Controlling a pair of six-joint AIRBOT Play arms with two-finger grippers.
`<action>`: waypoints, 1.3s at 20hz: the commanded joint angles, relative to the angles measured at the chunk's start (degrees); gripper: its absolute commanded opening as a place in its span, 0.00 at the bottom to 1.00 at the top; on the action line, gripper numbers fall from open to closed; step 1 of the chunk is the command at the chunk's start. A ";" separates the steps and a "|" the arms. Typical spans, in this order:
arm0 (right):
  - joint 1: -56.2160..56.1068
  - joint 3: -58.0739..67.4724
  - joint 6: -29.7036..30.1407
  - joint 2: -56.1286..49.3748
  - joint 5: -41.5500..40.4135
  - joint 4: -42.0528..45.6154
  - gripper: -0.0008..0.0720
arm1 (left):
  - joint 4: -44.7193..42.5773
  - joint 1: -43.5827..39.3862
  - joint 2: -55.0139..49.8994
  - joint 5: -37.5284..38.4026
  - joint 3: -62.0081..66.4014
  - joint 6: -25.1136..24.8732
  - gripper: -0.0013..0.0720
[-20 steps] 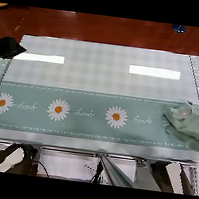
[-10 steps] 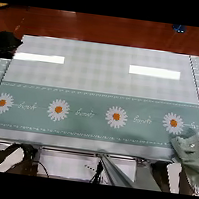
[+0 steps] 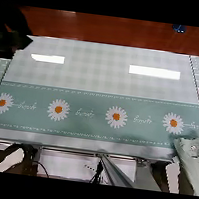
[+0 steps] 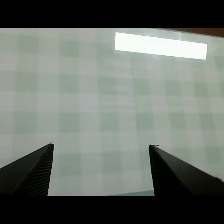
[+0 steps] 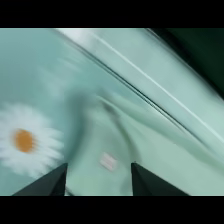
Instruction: Fold the shirts.
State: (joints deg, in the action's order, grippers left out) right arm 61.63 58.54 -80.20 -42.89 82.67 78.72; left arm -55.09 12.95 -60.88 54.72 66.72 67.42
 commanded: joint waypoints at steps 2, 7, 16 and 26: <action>-23.58 -0.04 7.04 -6.88 -13.97 -18.60 0.65 | -4.31 -13.07 -2.40 -0.13 0.11 -0.13 0.99; -54.71 -0.04 5.33 -13.94 -18.34 -1.68 0.85 | -40.33 -35.78 -3.52 5.42 0.11 23.26 0.99; -67.04 -0.04 0.83 -14.03 -16.31 7.80 0.84 | -41.35 -39.87 -5.51 14.40 0.11 26.58 0.99; -67.04 -0.04 0.83 -14.03 -16.31 7.80 0.84 | -41.35 -39.87 -5.51 14.34 0.11 26.58 0.99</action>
State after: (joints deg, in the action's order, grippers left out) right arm -5.32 58.52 -79.33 -56.90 66.35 86.54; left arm -96.36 -26.89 -66.35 68.97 66.81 93.89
